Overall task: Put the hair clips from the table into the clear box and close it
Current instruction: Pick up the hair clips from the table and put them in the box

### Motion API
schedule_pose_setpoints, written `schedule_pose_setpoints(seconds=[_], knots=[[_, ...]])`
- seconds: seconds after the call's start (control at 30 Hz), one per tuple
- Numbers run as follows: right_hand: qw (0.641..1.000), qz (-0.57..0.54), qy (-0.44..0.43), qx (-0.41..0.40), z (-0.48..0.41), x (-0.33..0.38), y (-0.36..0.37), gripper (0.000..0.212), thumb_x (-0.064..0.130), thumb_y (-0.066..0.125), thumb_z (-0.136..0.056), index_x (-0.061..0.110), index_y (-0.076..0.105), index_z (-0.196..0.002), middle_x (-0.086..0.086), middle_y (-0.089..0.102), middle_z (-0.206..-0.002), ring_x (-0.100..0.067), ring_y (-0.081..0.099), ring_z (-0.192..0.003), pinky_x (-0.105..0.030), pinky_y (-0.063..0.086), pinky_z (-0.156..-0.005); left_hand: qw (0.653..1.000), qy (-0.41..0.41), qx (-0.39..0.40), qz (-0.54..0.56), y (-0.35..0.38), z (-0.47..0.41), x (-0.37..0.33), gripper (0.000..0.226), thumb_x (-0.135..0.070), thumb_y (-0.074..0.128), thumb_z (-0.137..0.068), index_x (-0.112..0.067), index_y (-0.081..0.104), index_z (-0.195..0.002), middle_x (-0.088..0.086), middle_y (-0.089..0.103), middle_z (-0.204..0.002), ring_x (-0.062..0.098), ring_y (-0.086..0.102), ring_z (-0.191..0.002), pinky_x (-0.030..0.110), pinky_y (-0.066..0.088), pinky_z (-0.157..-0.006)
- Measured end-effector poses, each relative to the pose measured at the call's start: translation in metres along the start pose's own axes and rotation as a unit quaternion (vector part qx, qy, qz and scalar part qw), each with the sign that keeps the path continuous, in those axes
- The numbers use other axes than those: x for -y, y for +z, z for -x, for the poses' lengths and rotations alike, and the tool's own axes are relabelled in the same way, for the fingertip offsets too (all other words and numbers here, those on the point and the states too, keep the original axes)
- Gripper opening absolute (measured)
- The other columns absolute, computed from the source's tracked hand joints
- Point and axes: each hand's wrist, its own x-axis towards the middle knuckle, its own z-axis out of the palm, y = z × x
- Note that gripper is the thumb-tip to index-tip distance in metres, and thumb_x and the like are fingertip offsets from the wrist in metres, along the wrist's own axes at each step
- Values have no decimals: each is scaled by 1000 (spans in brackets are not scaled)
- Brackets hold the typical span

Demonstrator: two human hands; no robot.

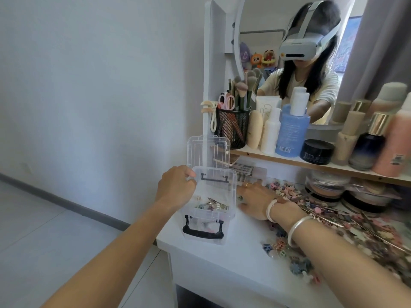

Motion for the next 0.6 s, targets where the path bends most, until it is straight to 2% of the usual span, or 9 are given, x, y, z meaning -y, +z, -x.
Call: schedule_pose_setpoints(seconds=[0.07,0.17,0.27,0.37,0.43,0.5,0.53,0.57,0.6], knots=[[1000,3,-1,-4,-2,1,0,35,19,41,-91,15,48,-125,-12,47,-131,-33,45,-118,-35,39,-93,1000,-1,0,6,0,0,1,27,-9,45,-89,-12,61,-111,4,56,-128,25,55,-113,33,42,-99],[999,-44,2,2,0,-1,-5,23,12,45,-89,12,58,-108,-11,55,-119,-29,53,-107,-30,40,-76,1000,1,-1,8,1,-1,0,26,-9,45,-89,-12,61,-110,4,57,-127,25,56,-111,31,41,-96],[996,-91,2,3,4,-6,-7,22,2,51,-84,9,67,-99,-9,66,-111,-24,61,-101,-30,51,-86,1000,7,4,8,4,-1,-3,26,-10,46,-90,-12,60,-111,4,57,-127,26,57,-109,31,41,-95],[986,-161,22,-38,11,-9,-20,22,0,55,-83,8,70,-97,-5,70,-99,-14,61,-87,-23,48,-87,1000,5,1,6,5,-1,-4,25,-9,46,-90,-11,61,-110,4,57,-126,29,60,-105,31,42,-93],[958,-261,37,-115,17,-10,-45,17,2,59,-83,8,70,-94,-2,68,-89,-12,57,-81,-22,47,-84,1000,7,-3,3,5,-1,-4,26,-8,46,-89,-10,61,-111,4,58,-126,27,59,-107,31,41,-94],[895,-416,18,-156,26,-8,-70,10,6,63,-82,10,68,-90,1,64,-78,-14,59,-74,-21,53,-75,1000,11,-1,5,7,-1,-6,26,-8,46,-89,-10,61,-111,5,58,-127,26,56,-112,30,40,-95],[871,-469,-4,-150,28,-4,-78,8,7,65,-81,11,68,-88,1,62,-74,-13,59,-70,-18,53,-69,1000,13,0,7,9,-1,-7,26,-8,47,-89,-10,61,-111,5,57,-127,25,54,-114,30,39,-96],[865,-483,-31,-130,30,2,-83,8,8,66,-81,11,68,-87,1,62,-75,-12,58,-69,-16,52,-67,1000,14,2,10,10,0,-9,26,-8,47,-89,-10,61,-111,5,57,-127,24,54,-115,29,39,-96],[880,-460,-58,-103,30,8,-85,9,9,66,-81,11,69,-89,0,65,-79,-10,59,-72,-17,51,-72,1000,15,4,12,12,1,-10,26,-8,47,-89,-10,61,-111,5,57,-127,24,53,-116,28,39,-95]])
